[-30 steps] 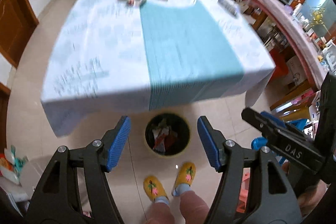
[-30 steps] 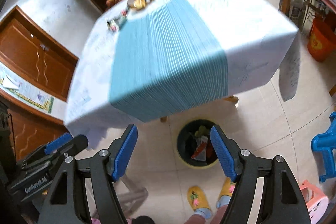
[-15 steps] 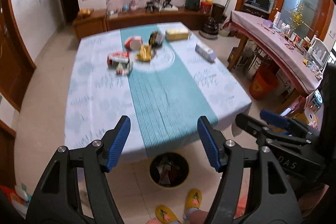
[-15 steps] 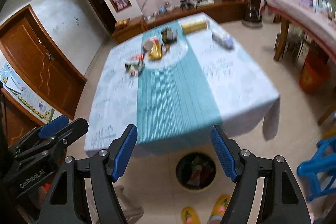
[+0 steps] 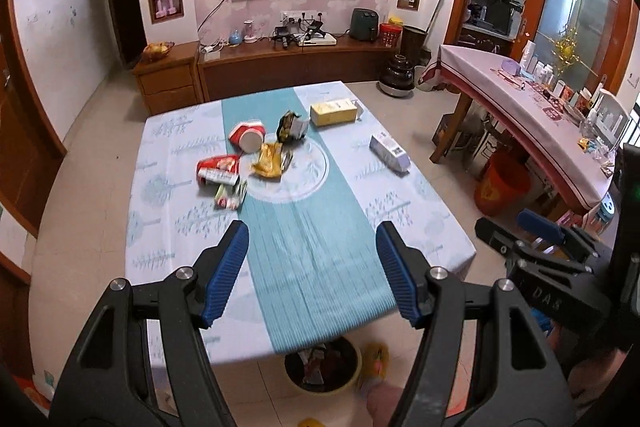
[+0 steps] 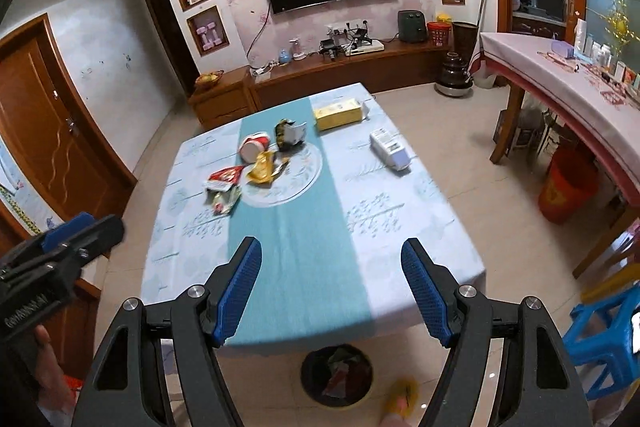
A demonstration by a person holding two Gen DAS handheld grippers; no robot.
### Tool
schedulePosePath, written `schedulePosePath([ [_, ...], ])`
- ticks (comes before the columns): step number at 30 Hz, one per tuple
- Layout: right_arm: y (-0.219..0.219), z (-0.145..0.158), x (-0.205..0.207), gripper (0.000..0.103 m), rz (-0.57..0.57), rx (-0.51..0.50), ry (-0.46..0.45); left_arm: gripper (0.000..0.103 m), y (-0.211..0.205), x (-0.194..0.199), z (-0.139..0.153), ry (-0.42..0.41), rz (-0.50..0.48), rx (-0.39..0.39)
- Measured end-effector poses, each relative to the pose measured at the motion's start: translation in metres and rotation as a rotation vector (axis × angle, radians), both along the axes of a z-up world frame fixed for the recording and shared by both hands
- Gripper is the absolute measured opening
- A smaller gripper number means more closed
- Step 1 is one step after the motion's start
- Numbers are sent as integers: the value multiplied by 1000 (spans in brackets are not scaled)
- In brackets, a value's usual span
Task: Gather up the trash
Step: 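Raise both open grippers from the bin back toward the table, then grasp the white-blue box with the right gripper while the left approaches the yellow Atomy box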
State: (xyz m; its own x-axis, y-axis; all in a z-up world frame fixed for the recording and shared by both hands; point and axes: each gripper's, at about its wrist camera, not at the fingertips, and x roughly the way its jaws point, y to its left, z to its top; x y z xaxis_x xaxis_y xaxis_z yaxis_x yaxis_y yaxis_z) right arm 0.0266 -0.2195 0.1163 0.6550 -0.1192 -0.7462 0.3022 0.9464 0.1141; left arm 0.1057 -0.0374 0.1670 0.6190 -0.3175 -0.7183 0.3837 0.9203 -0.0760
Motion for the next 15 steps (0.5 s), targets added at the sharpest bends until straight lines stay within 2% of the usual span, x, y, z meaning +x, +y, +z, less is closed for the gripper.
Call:
schedulePosePath([
  [5,-60,-18,64,73,-8,2,18,63,-43,69,-16,27,-13,24],
  [8,-104,-40,120,73,1,21,33,63,-79,126,-36,53,-20,43],
  [11,-149,-75,189,73,27,36,84,63,-120,190,-65,113,-36,72],
  [15,-196,-131,269,72,58,67,180,63,-168,257,-100,169,-62,102],
])
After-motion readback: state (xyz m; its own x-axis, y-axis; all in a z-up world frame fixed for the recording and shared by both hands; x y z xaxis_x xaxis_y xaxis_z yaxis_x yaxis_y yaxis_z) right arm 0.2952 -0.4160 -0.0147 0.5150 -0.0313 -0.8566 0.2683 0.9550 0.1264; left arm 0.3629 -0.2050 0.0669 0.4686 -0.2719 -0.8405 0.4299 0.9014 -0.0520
